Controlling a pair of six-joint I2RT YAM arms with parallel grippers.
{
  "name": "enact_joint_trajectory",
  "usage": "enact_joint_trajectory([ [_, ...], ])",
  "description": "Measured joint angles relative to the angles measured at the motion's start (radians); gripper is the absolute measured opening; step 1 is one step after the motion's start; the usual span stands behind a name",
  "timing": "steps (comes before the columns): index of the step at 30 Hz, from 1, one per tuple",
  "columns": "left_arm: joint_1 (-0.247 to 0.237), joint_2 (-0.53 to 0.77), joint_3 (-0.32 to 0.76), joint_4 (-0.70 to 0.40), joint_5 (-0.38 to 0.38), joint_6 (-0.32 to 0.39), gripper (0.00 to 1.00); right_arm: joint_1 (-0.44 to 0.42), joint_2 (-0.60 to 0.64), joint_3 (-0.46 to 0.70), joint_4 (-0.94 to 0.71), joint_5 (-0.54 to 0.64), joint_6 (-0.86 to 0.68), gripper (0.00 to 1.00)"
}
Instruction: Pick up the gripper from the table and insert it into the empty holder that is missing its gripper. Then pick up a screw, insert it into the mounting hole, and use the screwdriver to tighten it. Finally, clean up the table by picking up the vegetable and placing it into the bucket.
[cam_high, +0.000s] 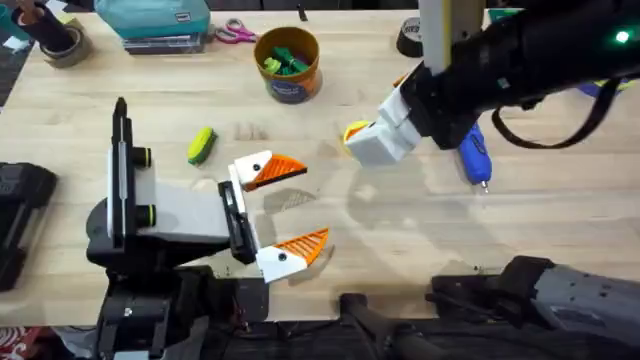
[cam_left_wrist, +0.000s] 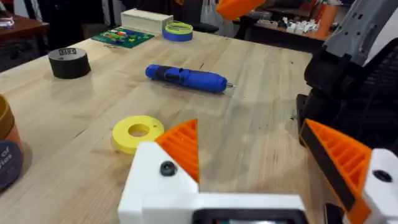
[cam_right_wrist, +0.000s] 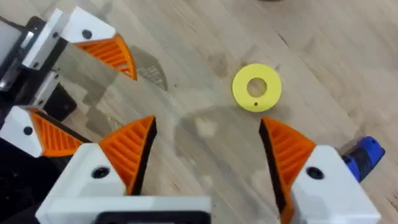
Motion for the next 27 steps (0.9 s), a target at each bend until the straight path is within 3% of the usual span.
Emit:
enact_joint_trajectory([
  [10,0.0,0.0,0.0,0.0,0.0,0.0,0.985,-0.003,0.0,0.0,-0.046,0.0,0.002,0.997],
  [18,0.0,0.0,0.0,0.0,0.0,0.0,0.985,-0.071,-0.026,-0.001,-0.068,0.0,0.006,0.998],
  [27,0.0,0.0,0.0,0.0,0.0,0.0,0.986,-0.078,-0.05,-0.001,-0.072,0.0,0.01,0.997],
])
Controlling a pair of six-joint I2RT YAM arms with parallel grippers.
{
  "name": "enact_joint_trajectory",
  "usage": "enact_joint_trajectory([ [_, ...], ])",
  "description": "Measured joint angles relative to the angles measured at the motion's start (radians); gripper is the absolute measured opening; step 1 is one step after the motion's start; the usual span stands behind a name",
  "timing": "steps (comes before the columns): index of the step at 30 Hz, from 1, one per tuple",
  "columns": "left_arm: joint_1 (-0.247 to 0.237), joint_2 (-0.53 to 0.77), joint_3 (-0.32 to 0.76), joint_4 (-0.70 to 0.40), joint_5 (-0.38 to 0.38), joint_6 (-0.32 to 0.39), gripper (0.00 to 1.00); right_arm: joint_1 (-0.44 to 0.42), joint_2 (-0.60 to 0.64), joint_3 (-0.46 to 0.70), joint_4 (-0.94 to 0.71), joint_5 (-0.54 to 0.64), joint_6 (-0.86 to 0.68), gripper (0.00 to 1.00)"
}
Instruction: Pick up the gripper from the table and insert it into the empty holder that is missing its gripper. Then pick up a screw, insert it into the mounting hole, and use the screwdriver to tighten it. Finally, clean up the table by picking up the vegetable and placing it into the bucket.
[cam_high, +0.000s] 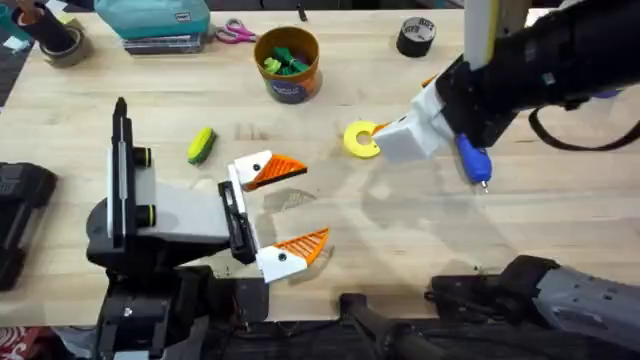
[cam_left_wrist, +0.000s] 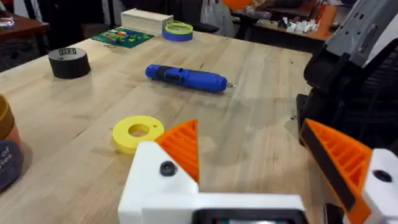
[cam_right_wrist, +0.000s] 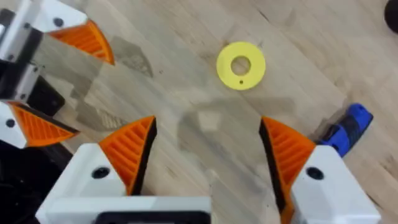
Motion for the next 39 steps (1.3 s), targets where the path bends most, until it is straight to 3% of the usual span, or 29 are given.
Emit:
enact_joint_trajectory([
  [7,0.0,0.0,0.0,0.0,0.0,0.0,0.985,-0.026,0.0,0.0,-0.041,0.013,0.0,0.997],
  [15,0.0,0.0,0.0,0.0,0.0,0.0,0.986,-0.027,0.0,0.0,-0.066,-0.097,-0.075,0.997],
  [25,0.0,0.0,0.0,0.0,0.0,0.0,0.985,-0.027,0.0,0.0,-0.109,-0.266,-0.312,0.998],
  [33,0.0,0.0,0.0,0.0,0.0,0.0,0.981,-0.027,0.0,0.0,-0.119,-0.305,-0.403,0.998],
  [34,0.0,0.0,0.0,0.0,0.001,-0.003,0.921,-0.027,0.0,0.0,-0.12,-0.307,-0.407,0.998],
  [35,0.0,0.0,0.0,0.0,0.002,-0.001,0.792,-0.027,0.0,0.0,-0.12,-0.308,-0.41,0.998],
  [39,0.0,0.0,0.0,-0.001,0.003,-0.003,0.171,-0.027,0.0,0.0,-0.121,-0.309,-0.416,0.998],
])
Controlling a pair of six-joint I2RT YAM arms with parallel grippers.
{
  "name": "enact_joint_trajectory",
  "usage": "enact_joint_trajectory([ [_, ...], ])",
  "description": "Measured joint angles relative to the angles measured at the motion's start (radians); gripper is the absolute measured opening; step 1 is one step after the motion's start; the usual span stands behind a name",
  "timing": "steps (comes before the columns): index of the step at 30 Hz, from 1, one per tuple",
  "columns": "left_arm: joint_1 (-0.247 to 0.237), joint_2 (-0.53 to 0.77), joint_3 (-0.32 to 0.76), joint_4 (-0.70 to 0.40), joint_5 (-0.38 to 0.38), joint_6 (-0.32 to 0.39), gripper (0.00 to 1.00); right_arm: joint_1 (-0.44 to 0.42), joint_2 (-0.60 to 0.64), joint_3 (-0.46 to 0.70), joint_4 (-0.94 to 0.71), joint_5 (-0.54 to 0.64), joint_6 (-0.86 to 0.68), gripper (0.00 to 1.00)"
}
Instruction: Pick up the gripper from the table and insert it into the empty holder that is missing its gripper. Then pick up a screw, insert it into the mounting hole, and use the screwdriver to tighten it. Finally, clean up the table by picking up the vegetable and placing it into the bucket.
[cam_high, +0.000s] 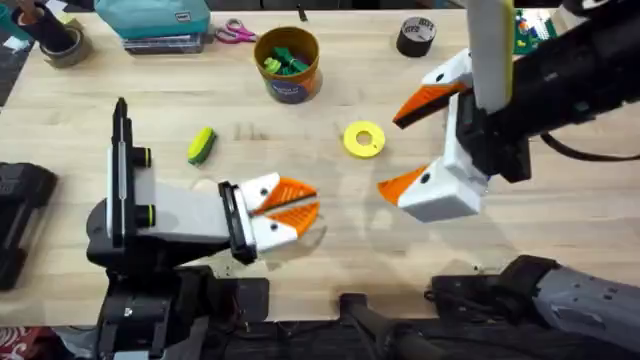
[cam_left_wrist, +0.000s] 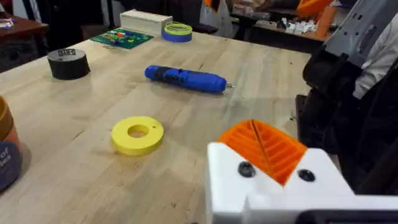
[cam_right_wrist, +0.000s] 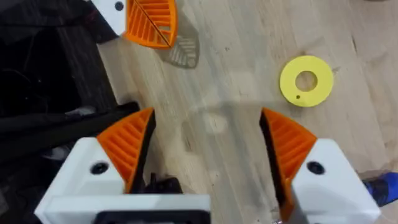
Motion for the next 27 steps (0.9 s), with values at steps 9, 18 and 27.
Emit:
enact_joint_trajectory([
  [9,0.0,0.0,0.0,0.0,0.0,0.003,0.004,0.0,0.0,0.0,0.001,0.001,0.0,0.998],
  [18,0.0,0.0,0.0,0.0,0.0,0.003,0.004,-0.085,-0.002,0.0,0.045,0.062,0.14,0.998],
  [27,0.0,0.0,0.0,0.0,0.0,0.003,0.004,-0.339,-0.075,-0.001,0.038,0.277,0.34,0.998],
])
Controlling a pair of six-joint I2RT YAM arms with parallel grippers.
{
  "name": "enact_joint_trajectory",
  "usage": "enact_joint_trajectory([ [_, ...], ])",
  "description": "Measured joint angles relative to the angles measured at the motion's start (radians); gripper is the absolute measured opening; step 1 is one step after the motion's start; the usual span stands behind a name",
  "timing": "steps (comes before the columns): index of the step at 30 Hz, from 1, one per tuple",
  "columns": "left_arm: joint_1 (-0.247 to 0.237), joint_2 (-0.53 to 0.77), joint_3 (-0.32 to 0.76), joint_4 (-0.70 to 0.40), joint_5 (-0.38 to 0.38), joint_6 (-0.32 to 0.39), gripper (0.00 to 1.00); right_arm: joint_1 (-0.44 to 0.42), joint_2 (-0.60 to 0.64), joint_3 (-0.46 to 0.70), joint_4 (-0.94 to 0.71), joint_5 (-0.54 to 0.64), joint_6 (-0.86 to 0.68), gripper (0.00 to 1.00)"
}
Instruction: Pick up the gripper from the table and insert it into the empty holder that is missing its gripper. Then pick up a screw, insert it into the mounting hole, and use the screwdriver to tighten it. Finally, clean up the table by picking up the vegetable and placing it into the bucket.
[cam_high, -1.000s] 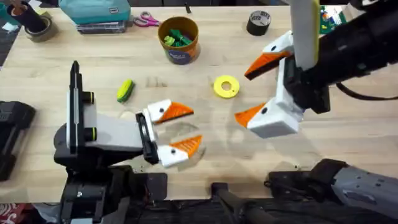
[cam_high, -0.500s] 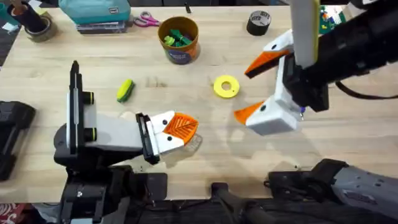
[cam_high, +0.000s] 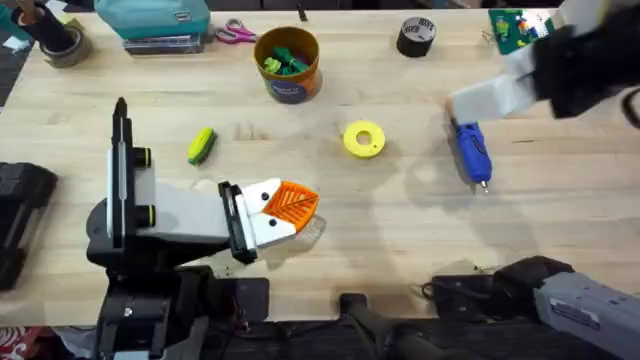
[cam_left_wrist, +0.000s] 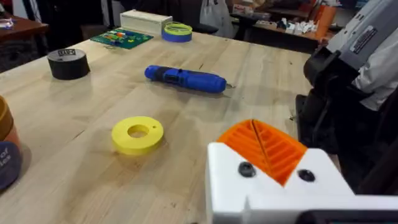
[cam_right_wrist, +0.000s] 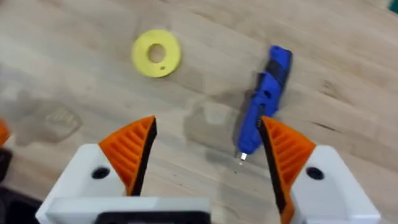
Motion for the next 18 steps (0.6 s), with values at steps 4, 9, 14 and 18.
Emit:
enact_joint_trajectory([
  [4,0.0,0.0,0.0,0.0,0.0,0.0,0.004,-0.111,0.006,-0.008,0.003,0.052,0.034,0.998],
  [9,0.0,0.0,0.0,0.0,0.0,0.0,0.004,-0.209,0.023,-0.087,0.067,0.077,0.048,0.998],
  [14,0.0,0.0,0.0,0.0,0.0,0.0,0.004,-0.26,0.023,-0.206,0.168,0.084,0.05,0.997],
  [18,0.0,0.0,0.0,0.0,0.0,0.0,0.004,-0.288,0.06,-0.272,0.24,0.084,0.05,0.997],
])
